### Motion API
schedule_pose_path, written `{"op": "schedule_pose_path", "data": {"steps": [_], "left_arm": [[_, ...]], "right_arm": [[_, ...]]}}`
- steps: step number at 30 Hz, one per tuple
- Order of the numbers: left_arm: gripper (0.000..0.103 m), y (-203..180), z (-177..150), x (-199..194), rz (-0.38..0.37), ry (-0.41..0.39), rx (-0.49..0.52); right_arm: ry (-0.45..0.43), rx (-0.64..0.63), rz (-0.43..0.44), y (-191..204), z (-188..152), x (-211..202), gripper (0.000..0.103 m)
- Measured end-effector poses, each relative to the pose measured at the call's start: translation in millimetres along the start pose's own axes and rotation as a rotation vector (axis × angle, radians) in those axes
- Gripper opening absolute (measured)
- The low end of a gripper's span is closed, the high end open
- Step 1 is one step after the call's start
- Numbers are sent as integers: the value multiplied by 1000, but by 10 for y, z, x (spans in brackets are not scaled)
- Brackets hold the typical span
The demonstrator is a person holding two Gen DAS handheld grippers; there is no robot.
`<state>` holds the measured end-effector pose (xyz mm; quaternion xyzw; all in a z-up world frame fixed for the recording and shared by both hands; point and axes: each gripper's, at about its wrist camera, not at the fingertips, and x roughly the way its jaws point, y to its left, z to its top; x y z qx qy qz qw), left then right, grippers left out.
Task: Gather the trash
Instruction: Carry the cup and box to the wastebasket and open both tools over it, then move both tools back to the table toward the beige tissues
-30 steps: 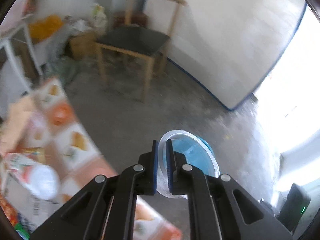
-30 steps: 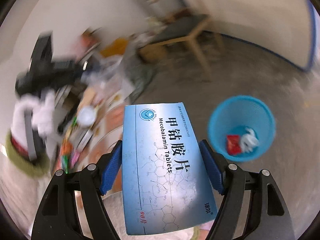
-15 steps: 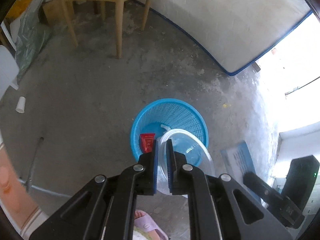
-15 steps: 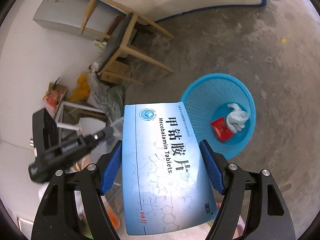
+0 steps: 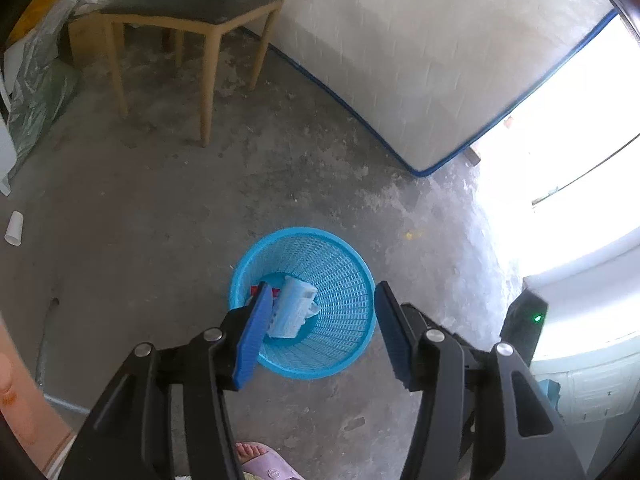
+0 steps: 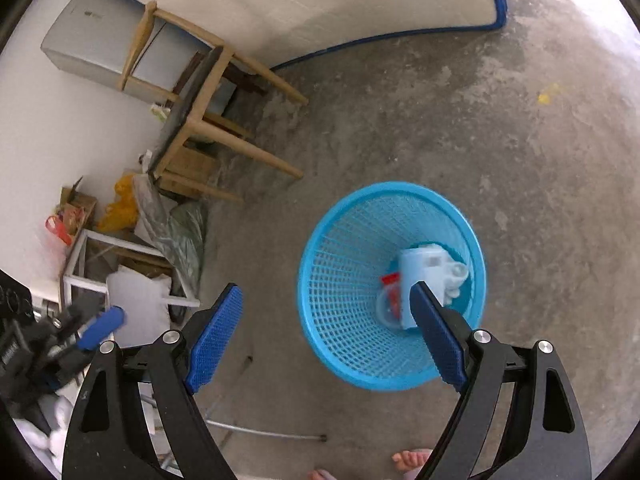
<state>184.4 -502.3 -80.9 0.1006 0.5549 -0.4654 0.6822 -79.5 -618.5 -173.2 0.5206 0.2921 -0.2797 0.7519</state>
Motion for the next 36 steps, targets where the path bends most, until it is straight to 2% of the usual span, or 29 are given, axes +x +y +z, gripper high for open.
{"op": "schedule_pose_path", "data": {"steps": [10, 13, 18, 27, 29, 34, 36], "left_arm": [[57, 121, -170, -729, -20, -98, 10], [63, 184, -320, -1016, -24, -139, 32], [67, 385, -561, -1409, -1, -174, 31], [74, 1032, -949, -2274, 106, -280, -20], [78, 1232, -1022, -2517, 154, -315, -32], [81, 1855, -1146, -3086, 282, -399, -142], [82, 2067, -1175, -3248, 305, -417, -190]], "right_arm": [[-46, -117, -10, 231, -208, -356, 82], [-58, -172, -23, 347, -295, -436, 82], [-43, -254, 12, 588, -471, -504, 82], [22, -495, 130, 1405, -850, -551, 82], [38, -545, 146, 1569, -926, -522, 83], [76, -695, 186, 2026, -1130, -455, 83], [84, -754, 208, 2218, -1203, -467, 83]]}}
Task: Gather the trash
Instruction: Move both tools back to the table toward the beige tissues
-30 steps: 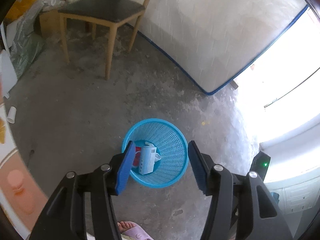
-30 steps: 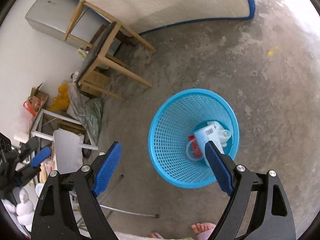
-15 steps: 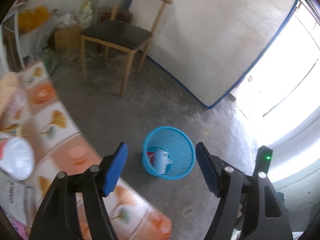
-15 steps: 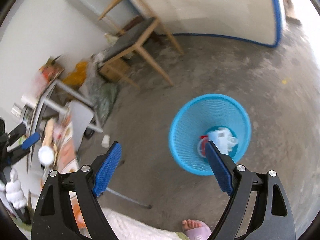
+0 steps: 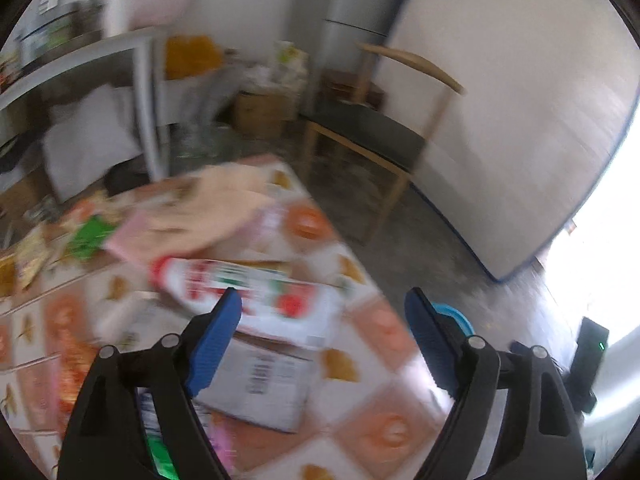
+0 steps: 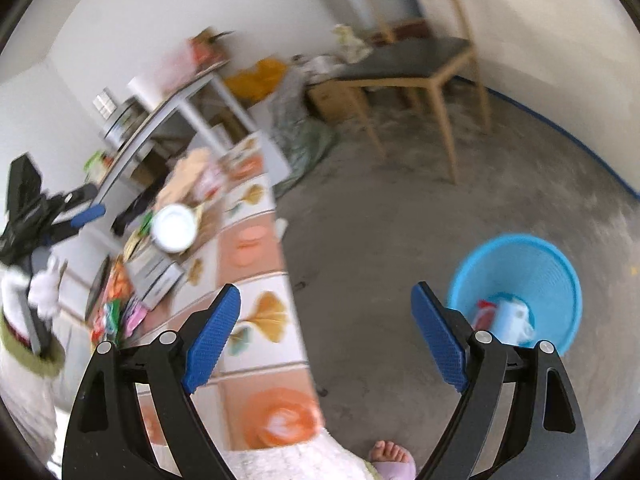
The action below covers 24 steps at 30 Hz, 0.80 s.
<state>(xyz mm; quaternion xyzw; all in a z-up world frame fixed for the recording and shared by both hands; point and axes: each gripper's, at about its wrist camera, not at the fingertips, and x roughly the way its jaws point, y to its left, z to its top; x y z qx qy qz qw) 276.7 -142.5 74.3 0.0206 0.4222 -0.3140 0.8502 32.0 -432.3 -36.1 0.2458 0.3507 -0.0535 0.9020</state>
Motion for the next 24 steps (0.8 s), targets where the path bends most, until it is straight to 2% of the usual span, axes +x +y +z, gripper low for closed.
{"op": "schedule_pose_path", "data": {"steps": [5, 9, 12, 16, 18, 21, 24], "left_arm": [[82, 593, 60, -84, 34, -11, -135], [82, 886, 43, -42, 54, -7, -191], [82, 981, 115, 110, 38, 14, -232], [82, 1174, 353, 369, -8, 43, -351], [82, 1243, 460, 501, -8, 51, -393], [82, 1254, 626, 782, 14, 92, -376], [82, 1211, 721, 1076, 84, 130, -320]], "right_arm": [[20, -112, 68, 395, 113, 136, 84], [59, -217, 116, 803, 173, 364, 84], [84, -275, 145, 1067, 187, 516, 84], [121, -298, 175, 1310, 191, 687, 84], [129, -300, 187, 1407, 189, 732, 84], [129, -298, 189, 1480, 191, 764, 84], [141, -261, 201, 1492, 208, 808, 84]]}}
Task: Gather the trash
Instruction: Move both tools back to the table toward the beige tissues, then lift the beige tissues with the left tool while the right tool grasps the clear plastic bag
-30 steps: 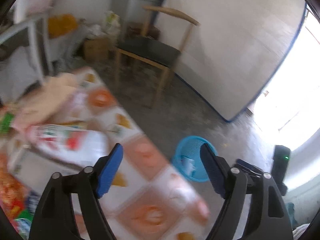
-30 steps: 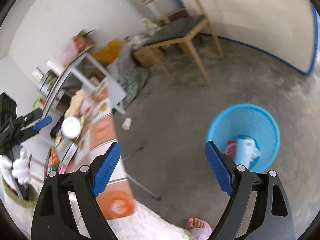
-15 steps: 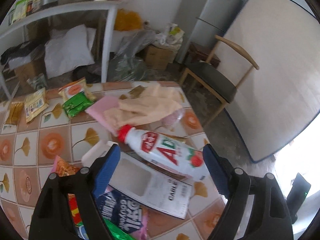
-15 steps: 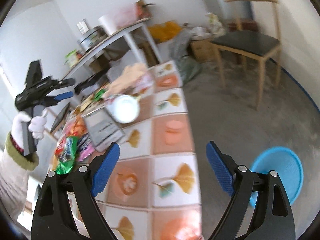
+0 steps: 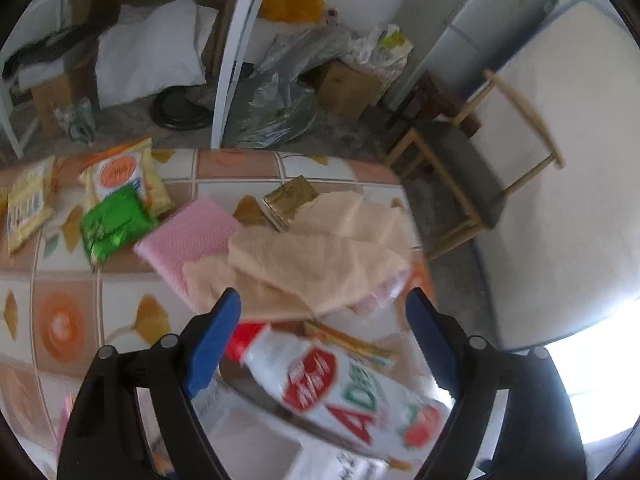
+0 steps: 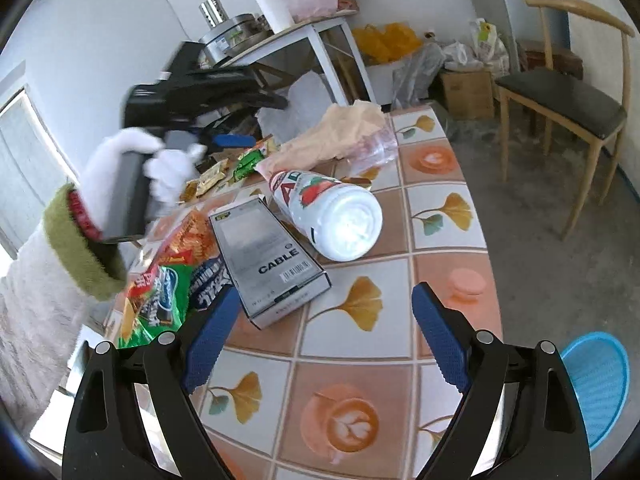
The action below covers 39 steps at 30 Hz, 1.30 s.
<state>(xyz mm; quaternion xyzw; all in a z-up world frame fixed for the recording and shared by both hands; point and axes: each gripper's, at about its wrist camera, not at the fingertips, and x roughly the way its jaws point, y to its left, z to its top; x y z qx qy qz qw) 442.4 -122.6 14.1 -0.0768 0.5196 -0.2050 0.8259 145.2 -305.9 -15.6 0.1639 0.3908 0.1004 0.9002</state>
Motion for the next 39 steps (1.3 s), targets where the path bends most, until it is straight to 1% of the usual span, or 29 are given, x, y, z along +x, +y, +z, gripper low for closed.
{"op": "schedule_pose_path", "data": {"steps": [2, 4, 5, 6, 7, 9, 10, 12, 13, 15, 16, 18, 21, 25, 28, 31, 32, 34, 36, 38, 39], "left_arm": [[82, -65, 49, 212, 32, 46, 47], [82, -99, 74, 413, 81, 92, 82], [80, -85, 83, 468, 97, 98, 89], [75, -86, 82, 519, 108, 101, 94], [71, -82, 82, 557, 109, 106, 99], [58, -57, 83, 629, 96, 120, 95], [54, -36, 78, 657, 88, 125, 84], [38, 10, 64, 671, 77, 132, 75], [35, 25, 58, 676, 72, 132, 74], [21, 68, 43, 684, 72, 127, 72], [18, 76, 47, 695, 69, 124, 71], [7, 113, 36, 675, 57, 115, 66], [3, 140, 43, 598, 44, 85, 62], [3, 174, 20, 349, 2, 25, 61], [3, 203, -7, 159, -26, -24, 63], [3, 283, -50, -41, -54, -66, 41], [3, 313, -63, -102, -60, -79, 33], [3, 334, -70, -181, -66, -95, 19], [3, 376, -75, -244, -76, -106, 2], [3, 422, -85, -285, -84, -112, -13], [3, 454, -102, -310, -89, -112, -17]], "right_arm": [[6, 20, 1, -19, 5, 9, 84], [7, 25, -11, -24, 5, 9, 84], [8, 26, -14, -19, 6, 14, 84], [8, 29, -16, -21, 8, 7, 84], [9, 30, -16, -25, 13, 5, 84], [10, 30, -23, -34, 39, -5, 84], [8, 29, -24, -39, 60, -10, 84], [6, 32, -21, -54, 99, -21, 84], [4, 34, -17, -66, 121, -23, 84], [-2, 37, -15, -91, 169, -25, 84], [-7, 39, -18, -99, 196, -33, 84], [-15, 43, -18, -123, 234, -33, 84], [-28, 51, -25, -178, 306, -52, 84], [-53, 63, -19, -272, 466, -89, 84], [-44, 54, -12, -333, 660, 1, 84], [17, 45, 7, -376, 912, 265, 84], [51, 35, 16, -388, 1032, 420, 84], [77, 30, -4, -401, 1198, 625, 84], [117, 11, -5, -403, 1363, 866, 84], [132, 21, -24, -446, 1540, 1113, 84], [146, 25, -11, -463, 1594, 1207, 82]]}}
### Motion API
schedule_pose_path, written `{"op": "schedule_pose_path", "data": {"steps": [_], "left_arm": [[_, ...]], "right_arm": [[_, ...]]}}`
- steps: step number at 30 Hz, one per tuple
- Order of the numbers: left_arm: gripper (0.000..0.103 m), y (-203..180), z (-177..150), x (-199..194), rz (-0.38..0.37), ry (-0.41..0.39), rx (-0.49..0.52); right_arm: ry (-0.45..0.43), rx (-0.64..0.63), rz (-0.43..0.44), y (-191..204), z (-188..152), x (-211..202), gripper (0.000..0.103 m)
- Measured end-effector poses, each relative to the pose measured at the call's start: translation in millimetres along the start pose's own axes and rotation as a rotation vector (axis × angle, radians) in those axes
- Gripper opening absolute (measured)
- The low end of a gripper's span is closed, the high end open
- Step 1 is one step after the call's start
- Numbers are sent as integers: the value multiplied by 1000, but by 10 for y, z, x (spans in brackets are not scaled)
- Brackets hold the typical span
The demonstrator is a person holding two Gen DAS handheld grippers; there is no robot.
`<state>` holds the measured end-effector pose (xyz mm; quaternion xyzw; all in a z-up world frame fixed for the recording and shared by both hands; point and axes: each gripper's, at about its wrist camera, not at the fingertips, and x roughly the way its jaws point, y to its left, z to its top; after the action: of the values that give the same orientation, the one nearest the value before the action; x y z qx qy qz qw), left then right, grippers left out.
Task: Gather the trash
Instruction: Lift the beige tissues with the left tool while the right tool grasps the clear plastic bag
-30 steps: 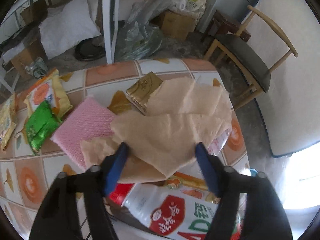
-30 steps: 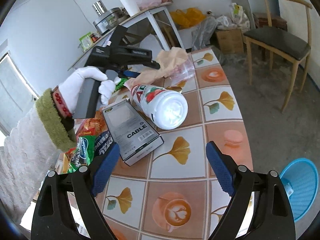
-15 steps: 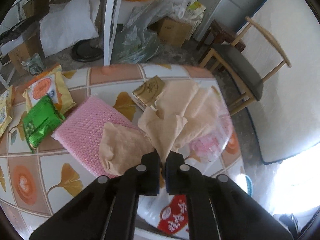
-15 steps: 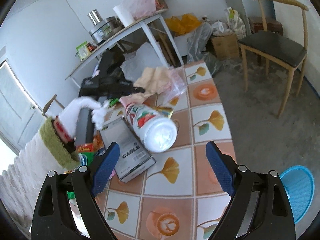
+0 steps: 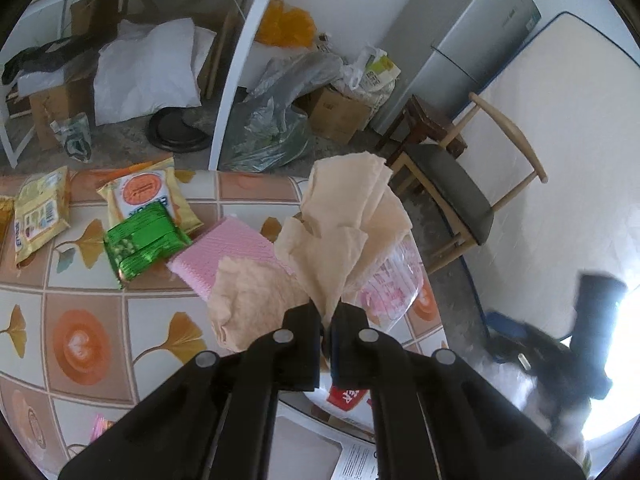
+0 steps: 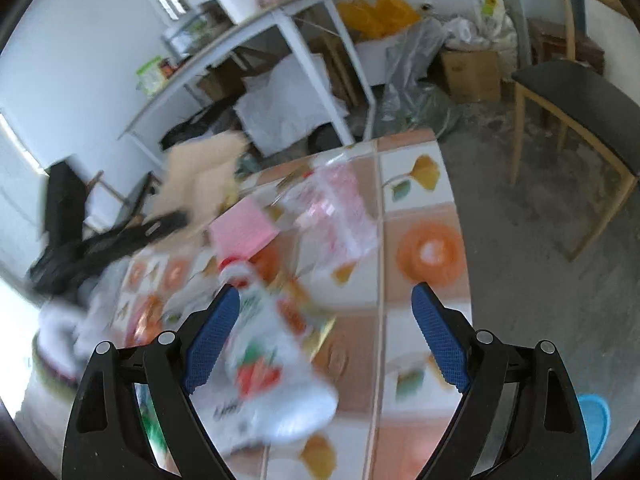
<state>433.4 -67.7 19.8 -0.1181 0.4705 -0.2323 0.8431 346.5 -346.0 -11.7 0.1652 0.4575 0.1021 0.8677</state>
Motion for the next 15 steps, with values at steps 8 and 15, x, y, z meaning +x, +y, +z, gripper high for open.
{"op": "schedule_pose_path", "data": {"steps": [8, 15], "left_arm": [[3, 64, -47, -27, -30, 12, -11], [3, 110, -76, -17, -47, 21, -19]], "right_arm": [[74, 172, 90, -332, 426, 657, 73], [126, 219, 123, -351, 504, 860, 53]]}}
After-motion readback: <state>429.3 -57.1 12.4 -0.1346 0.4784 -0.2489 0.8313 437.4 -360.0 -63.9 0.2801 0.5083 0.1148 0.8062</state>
